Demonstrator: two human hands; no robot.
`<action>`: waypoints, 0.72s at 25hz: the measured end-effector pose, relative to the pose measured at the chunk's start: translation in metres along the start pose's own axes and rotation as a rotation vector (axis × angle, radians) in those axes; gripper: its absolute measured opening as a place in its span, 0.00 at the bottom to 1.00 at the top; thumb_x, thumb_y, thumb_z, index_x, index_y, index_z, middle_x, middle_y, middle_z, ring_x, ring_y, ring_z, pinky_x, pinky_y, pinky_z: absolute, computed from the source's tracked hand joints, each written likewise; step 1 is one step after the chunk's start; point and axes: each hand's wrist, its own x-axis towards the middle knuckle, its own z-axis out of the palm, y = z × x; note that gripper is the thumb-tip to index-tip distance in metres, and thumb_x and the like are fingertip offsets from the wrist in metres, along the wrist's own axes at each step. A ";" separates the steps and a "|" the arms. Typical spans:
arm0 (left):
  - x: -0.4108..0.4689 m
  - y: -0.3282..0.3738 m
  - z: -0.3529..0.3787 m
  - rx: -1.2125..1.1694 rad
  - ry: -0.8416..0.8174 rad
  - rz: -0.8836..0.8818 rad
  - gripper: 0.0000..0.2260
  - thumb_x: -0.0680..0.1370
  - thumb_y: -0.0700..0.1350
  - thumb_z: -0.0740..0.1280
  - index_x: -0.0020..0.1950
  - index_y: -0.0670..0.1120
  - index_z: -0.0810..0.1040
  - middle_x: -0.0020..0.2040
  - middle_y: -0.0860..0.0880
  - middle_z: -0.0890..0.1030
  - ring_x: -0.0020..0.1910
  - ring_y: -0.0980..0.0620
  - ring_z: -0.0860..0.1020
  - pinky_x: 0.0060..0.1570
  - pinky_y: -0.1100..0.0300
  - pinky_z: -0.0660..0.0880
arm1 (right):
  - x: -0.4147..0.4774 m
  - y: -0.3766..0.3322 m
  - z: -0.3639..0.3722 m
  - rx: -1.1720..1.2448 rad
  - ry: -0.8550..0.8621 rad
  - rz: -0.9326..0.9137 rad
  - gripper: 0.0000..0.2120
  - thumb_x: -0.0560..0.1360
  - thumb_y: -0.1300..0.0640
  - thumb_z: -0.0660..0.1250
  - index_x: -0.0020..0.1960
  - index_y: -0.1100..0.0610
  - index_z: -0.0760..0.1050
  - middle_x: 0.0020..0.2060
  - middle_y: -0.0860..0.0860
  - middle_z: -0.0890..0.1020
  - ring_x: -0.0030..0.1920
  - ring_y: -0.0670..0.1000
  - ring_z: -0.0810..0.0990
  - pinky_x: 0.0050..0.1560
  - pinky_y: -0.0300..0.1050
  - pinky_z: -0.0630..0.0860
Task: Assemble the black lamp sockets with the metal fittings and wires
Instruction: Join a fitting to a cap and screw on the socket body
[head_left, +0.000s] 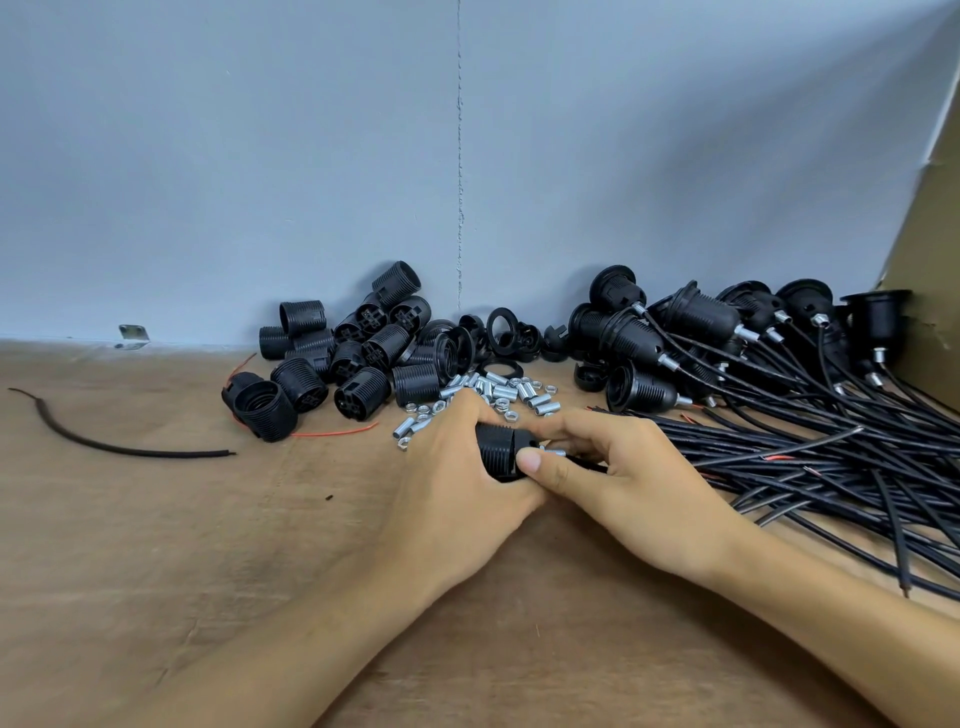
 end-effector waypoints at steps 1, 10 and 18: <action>0.000 0.001 0.000 0.003 0.015 -0.008 0.18 0.60 0.65 0.69 0.40 0.57 0.69 0.42 0.68 0.77 0.40 0.66 0.76 0.34 0.73 0.69 | 0.000 0.000 0.000 0.001 -0.001 -0.003 0.07 0.80 0.50 0.67 0.53 0.48 0.83 0.43 0.42 0.86 0.46 0.41 0.83 0.50 0.40 0.77; 0.003 -0.004 0.000 -0.026 -0.110 -0.063 0.18 0.58 0.62 0.72 0.42 0.58 0.69 0.39 0.58 0.79 0.40 0.62 0.76 0.36 0.67 0.71 | -0.001 0.000 0.001 0.002 -0.023 0.043 0.07 0.80 0.48 0.66 0.45 0.46 0.80 0.34 0.50 0.84 0.35 0.49 0.82 0.44 0.42 0.77; 0.005 -0.008 -0.003 -0.085 -0.142 -0.032 0.24 0.60 0.59 0.79 0.49 0.62 0.71 0.44 0.59 0.81 0.40 0.63 0.78 0.38 0.68 0.73 | 0.003 0.005 -0.001 -0.076 0.018 0.062 0.13 0.80 0.41 0.62 0.45 0.46 0.81 0.32 0.43 0.82 0.35 0.40 0.79 0.41 0.37 0.73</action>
